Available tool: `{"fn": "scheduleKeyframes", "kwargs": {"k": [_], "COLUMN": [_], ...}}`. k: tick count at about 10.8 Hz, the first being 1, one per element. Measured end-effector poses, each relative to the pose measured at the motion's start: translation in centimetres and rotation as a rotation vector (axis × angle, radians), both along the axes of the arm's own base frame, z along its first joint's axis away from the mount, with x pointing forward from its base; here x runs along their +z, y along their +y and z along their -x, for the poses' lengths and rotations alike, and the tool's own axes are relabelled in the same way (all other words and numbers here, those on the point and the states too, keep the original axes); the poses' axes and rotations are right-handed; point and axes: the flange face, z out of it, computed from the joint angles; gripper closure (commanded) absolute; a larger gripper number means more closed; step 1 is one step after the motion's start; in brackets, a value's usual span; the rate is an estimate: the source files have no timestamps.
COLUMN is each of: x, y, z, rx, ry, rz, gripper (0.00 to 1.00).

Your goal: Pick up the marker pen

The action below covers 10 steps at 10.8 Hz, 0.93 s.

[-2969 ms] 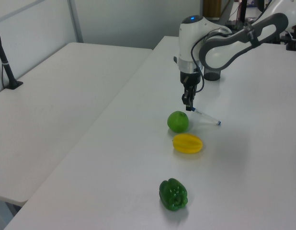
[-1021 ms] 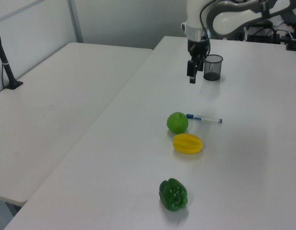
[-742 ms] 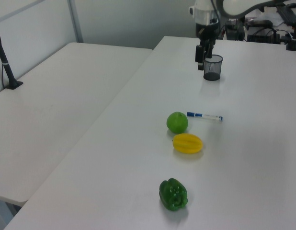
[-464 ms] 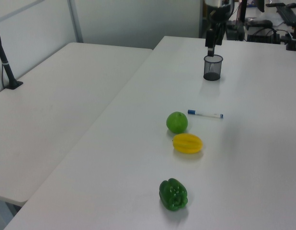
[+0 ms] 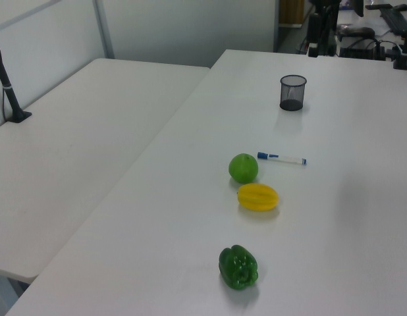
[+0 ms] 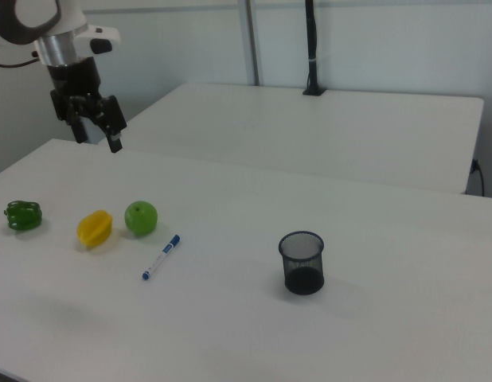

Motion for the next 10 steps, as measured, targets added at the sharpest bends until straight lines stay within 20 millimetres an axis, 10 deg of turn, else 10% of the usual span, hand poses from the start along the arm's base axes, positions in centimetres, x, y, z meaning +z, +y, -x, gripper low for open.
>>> {"fn": "scheduleKeyframes", "kwargs": {"k": [2,10], "x": [0.2,-2.4], "y": [-0.5,-5.1], "z": [1.4,-4.8], "rx": [-0.006,0.036], "ry": [-0.003,-0.066], "rz": [-0.001,-0.104], "gripper": [0.00,0.00]}}
